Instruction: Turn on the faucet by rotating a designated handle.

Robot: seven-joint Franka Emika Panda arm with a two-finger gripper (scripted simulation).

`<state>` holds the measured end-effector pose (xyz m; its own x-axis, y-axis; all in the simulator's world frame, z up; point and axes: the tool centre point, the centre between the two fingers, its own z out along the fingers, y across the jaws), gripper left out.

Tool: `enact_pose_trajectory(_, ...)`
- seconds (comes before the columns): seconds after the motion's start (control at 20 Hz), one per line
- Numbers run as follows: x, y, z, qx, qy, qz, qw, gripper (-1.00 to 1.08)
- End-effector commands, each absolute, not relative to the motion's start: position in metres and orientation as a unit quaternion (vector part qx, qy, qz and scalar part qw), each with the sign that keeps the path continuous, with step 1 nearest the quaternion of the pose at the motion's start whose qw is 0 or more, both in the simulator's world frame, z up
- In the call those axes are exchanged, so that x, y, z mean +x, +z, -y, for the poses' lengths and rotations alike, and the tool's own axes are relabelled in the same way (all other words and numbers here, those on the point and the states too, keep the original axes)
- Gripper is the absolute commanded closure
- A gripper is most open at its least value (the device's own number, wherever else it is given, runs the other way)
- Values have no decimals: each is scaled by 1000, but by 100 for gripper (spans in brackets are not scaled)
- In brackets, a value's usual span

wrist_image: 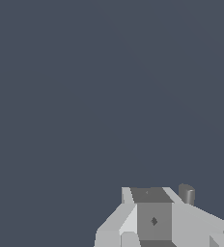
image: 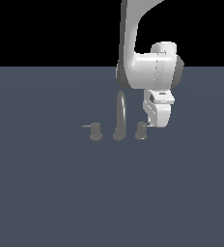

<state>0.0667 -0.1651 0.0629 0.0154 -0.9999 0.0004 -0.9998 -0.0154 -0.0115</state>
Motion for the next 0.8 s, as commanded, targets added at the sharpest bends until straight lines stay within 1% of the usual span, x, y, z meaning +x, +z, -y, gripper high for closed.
enact_pose_trajectory(0.0,61,63,165,-712,-3,-702,3,108)
enact_pose_trajectory(0.6,23,63,163,-710,0,-704,0,108)
enact_pose_trajectory(0.7,30,63,171,-707,-7,-707,2,108)
enact_pose_trajectory(0.75,27,63,168,-707,-6,-707,2,108)
